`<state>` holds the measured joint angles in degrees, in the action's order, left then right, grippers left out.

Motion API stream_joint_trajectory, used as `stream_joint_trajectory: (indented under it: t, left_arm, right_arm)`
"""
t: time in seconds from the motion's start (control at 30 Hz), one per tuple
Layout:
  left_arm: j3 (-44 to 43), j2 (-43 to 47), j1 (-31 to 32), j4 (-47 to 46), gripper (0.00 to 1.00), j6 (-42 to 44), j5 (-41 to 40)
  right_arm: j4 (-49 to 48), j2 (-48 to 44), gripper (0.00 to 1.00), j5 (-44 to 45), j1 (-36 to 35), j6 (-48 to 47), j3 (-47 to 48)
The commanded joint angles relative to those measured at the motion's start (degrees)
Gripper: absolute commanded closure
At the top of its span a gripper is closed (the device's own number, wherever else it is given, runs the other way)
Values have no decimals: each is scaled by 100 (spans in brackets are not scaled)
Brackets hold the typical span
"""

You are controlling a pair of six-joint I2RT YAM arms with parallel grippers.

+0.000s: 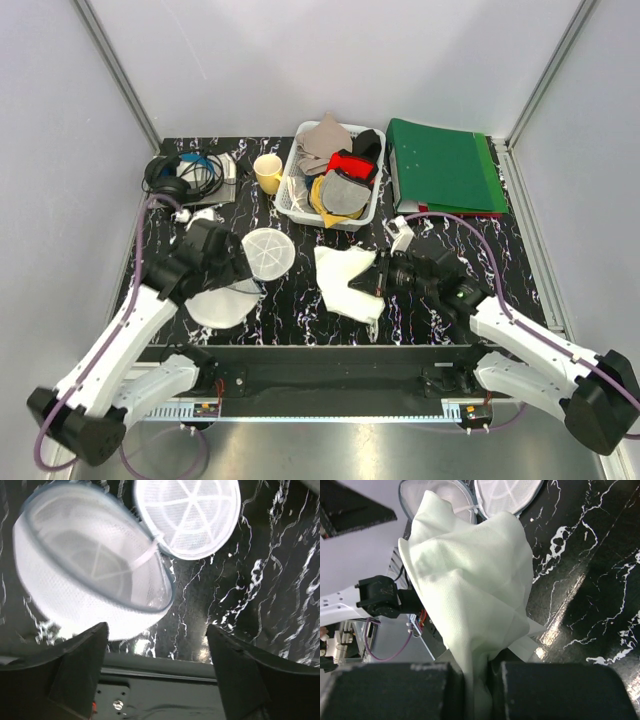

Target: Place the bra in the laundry bag and zip it closed

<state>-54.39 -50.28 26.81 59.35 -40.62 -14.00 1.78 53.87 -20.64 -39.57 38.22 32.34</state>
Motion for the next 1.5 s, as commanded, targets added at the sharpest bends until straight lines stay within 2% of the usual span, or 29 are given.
stream_joint_trajectory:
  t: [0.0,0.17,0.2,0.23,0.27,0.3,0.37,0.4,0.5,0.53,0.63,0.73,0.9,1.07,1.37,1.4,1.47]
  left_arm:
    - [-693,-911,-44,-1038,25,1318,573]
    - [-1178,-2395,-44,-1251,24,2004,179]
    - [-1153,-2529,-140,-1425,26,2214,56]
    - [-1135,-2748,-280,-1496,28,2347,238]
    - [-1126,-2828,-699,-1566,28,2418,475]
    - [-978,-2881,-964,-1880,28,2514,1130]
    - [-802,-3074,-1666,-2216,27,2542,1766]
    - [-792,-3188,-1835,-2365,26,2594,2317]
    - [-1020,-3698,-2136,-2481,29,2655,2874]
    - [-1099,-3934,-2145,-2490,34,2682,2885]
    - [-1547,-4575,-2293,-2350,40,2805,2814]
    - [-1873,-5077,-2452,-2323,39,2849,3069]
    - [-2260,-5623,-2461,-2288,35,2841,2745]
    - [-2480,-5791,-2426,-2279,34,2823,2500]
    - [-2295,-6116,-2426,-2489,38,2735,2305]
    - [-2278,-6177,-2426,-2516,39,2718,2305]
    - [-2216,-6213,-2426,-2586,46,2656,2340]
  right_arm:
    - [59,-139,100,-1,-33,-324,159]
    - [103,-683,100,43,-33,-174,-78]
    - [121,-763,100,43,-33,-139,-113]
    - [129,-842,100,52,-33,-78,-140]
    - [147,-1008,100,52,-33,-43,-218]
    - [156,-1079,100,52,-33,-8,-263]
    - [164,-1255,100,34,-33,63,-359]
    - [165,-1299,100,25,-33,63,-386]
    - [173,-1387,100,-10,-33,81,-448]
    - [165,-1396,100,-27,-33,63,-448]
    - [165,-1353,100,-98,-33,28,-386]
    - [165,-1326,100,-115,-33,-34,-325]
    - [156,-1352,100,-177,-33,-51,-263]
    - [173,-1431,100,-282,-33,-34,-351]
    - [173,-1633,100,-274,-33,2,-439]
    - [165,-1634,100,-282,-33,2,-421]
    - [173,-1643,100,-282,-33,10,-413]
